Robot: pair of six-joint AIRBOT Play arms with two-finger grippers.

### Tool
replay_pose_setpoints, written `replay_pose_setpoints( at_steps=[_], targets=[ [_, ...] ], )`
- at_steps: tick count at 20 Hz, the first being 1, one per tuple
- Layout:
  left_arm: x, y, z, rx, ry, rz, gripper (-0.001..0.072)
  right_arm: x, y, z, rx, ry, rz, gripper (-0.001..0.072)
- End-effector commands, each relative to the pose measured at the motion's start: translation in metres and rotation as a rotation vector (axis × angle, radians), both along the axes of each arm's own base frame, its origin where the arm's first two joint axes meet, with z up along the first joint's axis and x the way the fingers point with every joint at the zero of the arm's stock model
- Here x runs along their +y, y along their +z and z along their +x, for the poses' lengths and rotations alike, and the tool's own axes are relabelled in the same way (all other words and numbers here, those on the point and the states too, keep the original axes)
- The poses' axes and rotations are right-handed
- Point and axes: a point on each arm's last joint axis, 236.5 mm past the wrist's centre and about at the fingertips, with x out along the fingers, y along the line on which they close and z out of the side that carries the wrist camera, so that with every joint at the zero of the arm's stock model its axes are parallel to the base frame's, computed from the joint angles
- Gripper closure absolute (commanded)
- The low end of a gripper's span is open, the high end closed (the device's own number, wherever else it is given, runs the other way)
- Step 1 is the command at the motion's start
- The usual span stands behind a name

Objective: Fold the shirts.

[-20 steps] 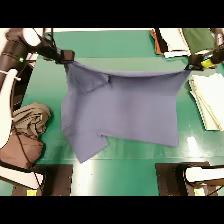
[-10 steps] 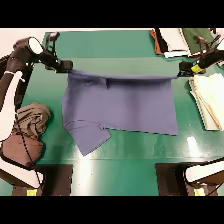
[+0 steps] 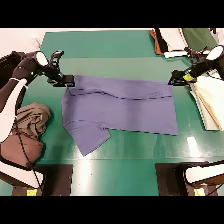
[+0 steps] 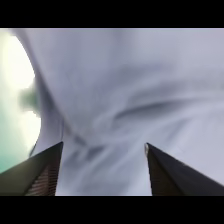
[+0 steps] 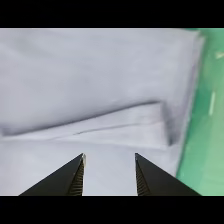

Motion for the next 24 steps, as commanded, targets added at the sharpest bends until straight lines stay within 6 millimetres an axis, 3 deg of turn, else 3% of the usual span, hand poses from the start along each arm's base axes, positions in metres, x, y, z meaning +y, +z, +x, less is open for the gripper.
replay_pose_setpoints(
  at_steps=[1,3,5,8,11,14,17,20,22,23,24],
  targets=[
    [0.02,0.013,-0.035,0.059,0.002,0.077,0.0106,0.014,0.022,-0.023,-0.014,0.022,0.048,0.0368],
    [0.027,0.007,-0.076,0.112,-0.002,0.098,0.0106,0.019,0.027,-0.051,-0.015,0.035,0.046,0.0368],
    [0.026,-0.011,-0.129,0.192,0.016,0.078,0.0106,0.025,0.026,-0.078,-0.013,0.03,0.052,0.0368],
    [0.022,-0.038,-0.202,0.271,0.042,0.034,0.0106,0.028,0.026,-0.103,-0.047,0.012,0.046,0.0368],
    [0.006,-0.058,-0.245,0.305,0.085,-0.058,0.0106,0.029,0.031,-0.116,-0.098,-0.003,0.037,0.0368],
    [-0.021,-0.074,-0.257,0.319,0.152,-0.2,0.0106,0.03,0.041,-0.124,-0.131,-0.002,0.032,0.0368],
    [-0.04,-0.075,-0.239,0.243,0.197,-0.315,0.0107,0.03,0.052,-0.126,-0.167,-0.001,0.026,0.0368],
    [-0.046,-0.069,-0.221,0.175,0.24,-0.368,0.0108,0.03,0.061,-0.129,-0.191,0.001,0.019,0.0368],
    [-0.05,-0.066,-0.22,0.181,0.249,-0.392,0.0109,0.025,0.063,-0.133,-0.189,-0.009,0.013,0.0368],
    [-0.052,-0.065,-0.222,0.189,0.245,-0.397,0.0232,0.018,0.06,-0.138,-0.164,-0.021,0.011,0.0368],
    [-0.053,-0.063,-0.223,0.193,0.235,-0.397,0.0536,0.01,0.052,-0.145,-0.125,-0.048,0.017,0.0368]
  ],
)
